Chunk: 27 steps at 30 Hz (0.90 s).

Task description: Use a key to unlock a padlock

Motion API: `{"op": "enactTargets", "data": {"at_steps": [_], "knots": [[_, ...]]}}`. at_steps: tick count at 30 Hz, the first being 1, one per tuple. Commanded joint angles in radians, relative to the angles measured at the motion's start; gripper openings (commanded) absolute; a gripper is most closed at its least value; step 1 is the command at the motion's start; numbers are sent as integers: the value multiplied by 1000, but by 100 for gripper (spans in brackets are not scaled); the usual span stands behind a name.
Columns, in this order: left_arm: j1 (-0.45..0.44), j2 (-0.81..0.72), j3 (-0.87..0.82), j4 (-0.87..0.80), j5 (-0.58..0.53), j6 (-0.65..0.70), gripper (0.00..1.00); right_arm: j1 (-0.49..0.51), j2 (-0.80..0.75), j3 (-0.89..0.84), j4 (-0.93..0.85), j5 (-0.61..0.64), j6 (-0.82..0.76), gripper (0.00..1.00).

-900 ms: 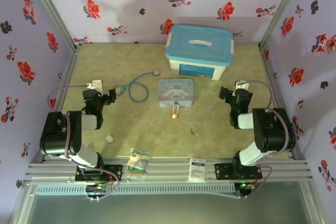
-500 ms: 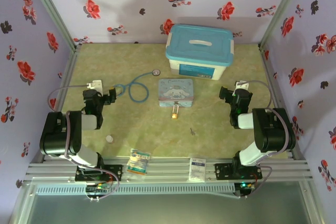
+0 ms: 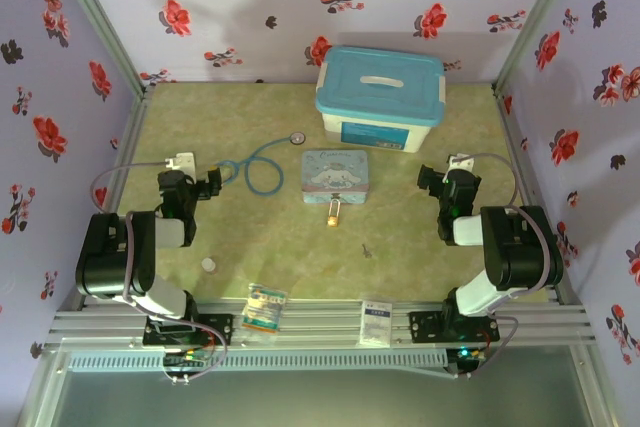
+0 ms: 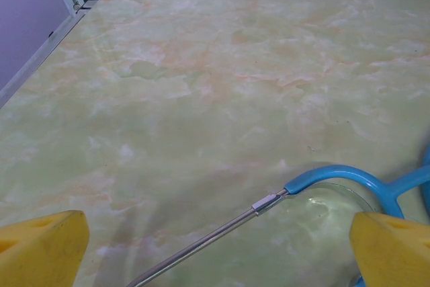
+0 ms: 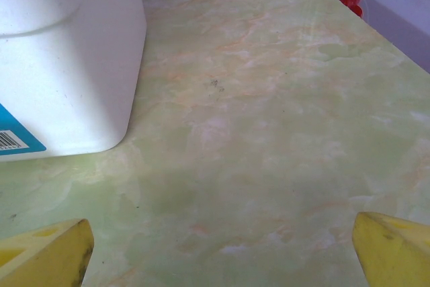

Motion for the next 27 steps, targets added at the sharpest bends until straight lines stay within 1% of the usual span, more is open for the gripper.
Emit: {"op": "enactTargets", "data": {"at_steps": [1, 8, 10, 12, 13, 15, 18, 19, 21, 22, 23, 24, 26, 27], "knots": [[6, 3, 14, 17, 7, 13, 100, -8, -1, 21, 8, -4, -18, 99], [12, 0, 9, 23, 7, 1, 100, -12, -4, 19, 10, -13, -15, 99], [19, -13, -2, 37, -12, -3, 100, -13, -11, 13, 18, 6, -7, 99], [19, -56, -19, 35, -21, -4, 100, -12, -57, 10, -16, 30, 2, 99], [18, -87, -20, 6, -29, -4, 100, -12, -96, 15, -55, 42, 4, 99], [19, -159, -23, -48, -59, -39, 100, -11, -178, 42, -180, 51, 10, 99], [18, -293, -13, -157, -94, -62, 100, -11, -297, 155, -525, 90, 123, 99], [17, -336, -7, -196, -101, -87, 100, -11, -328, 198, -648, 108, 171, 99], [18, -438, 19, -306, -100, -198, 100, -14, -366, 264, -831, 117, 280, 99], [18, -488, 44, -390, -92, -292, 100, -15, -384, 286, -901, 52, 275, 99], [18, -538, 65, -449, -48, -358, 100, -14, -402, 303, -951, -23, 283, 99], [18, -572, 71, -480, 14, -380, 100, -14, -421, 302, -978, -76, 310, 99], [19, -630, 13, -416, 98, -439, 100, -14, -465, 288, -1032, -196, 356, 99], [19, -650, -17, -382, 114, -498, 100, -12, -482, 282, -1053, -260, 359, 99]]}}
